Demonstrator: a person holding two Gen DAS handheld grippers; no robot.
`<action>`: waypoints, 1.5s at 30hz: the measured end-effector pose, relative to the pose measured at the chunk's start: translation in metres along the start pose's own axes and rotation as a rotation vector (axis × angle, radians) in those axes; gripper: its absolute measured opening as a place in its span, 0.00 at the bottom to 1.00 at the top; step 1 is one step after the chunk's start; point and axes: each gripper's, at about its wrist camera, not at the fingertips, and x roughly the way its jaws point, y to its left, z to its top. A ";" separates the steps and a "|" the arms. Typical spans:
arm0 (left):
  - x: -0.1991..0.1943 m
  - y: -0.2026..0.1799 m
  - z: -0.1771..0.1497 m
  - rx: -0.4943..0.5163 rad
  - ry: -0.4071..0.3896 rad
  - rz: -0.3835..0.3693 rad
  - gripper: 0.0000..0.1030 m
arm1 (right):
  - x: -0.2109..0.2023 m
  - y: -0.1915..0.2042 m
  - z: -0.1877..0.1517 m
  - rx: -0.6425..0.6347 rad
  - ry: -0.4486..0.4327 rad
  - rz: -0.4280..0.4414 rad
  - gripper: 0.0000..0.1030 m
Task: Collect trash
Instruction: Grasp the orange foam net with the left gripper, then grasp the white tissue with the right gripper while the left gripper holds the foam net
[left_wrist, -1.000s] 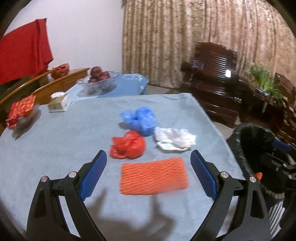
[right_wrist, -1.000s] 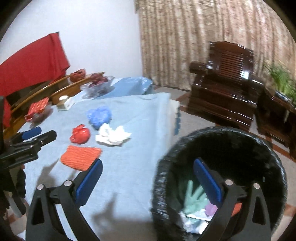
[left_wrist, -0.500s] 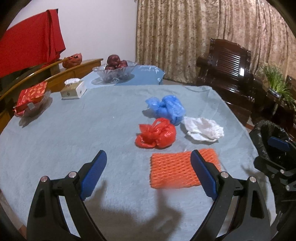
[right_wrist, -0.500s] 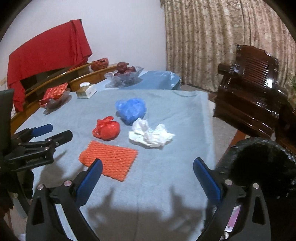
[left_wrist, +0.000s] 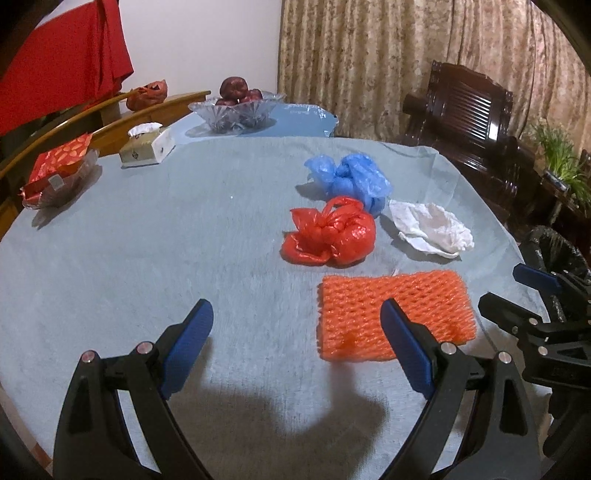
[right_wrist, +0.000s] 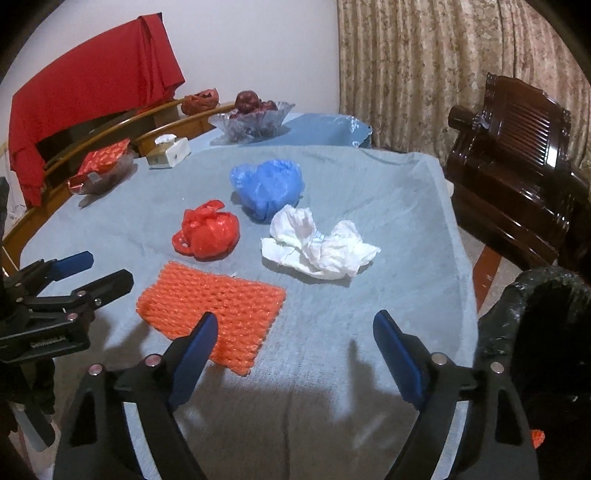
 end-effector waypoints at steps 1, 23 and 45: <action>0.002 0.000 0.000 -0.001 0.006 -0.004 0.87 | 0.002 0.000 -0.001 0.002 0.003 -0.002 0.81; 0.040 -0.026 -0.010 -0.013 0.138 -0.123 0.58 | 0.018 -0.022 0.007 0.043 0.009 -0.037 0.79; 0.021 0.036 0.008 -0.066 0.033 0.013 0.14 | 0.041 -0.014 0.030 0.031 0.010 -0.047 0.79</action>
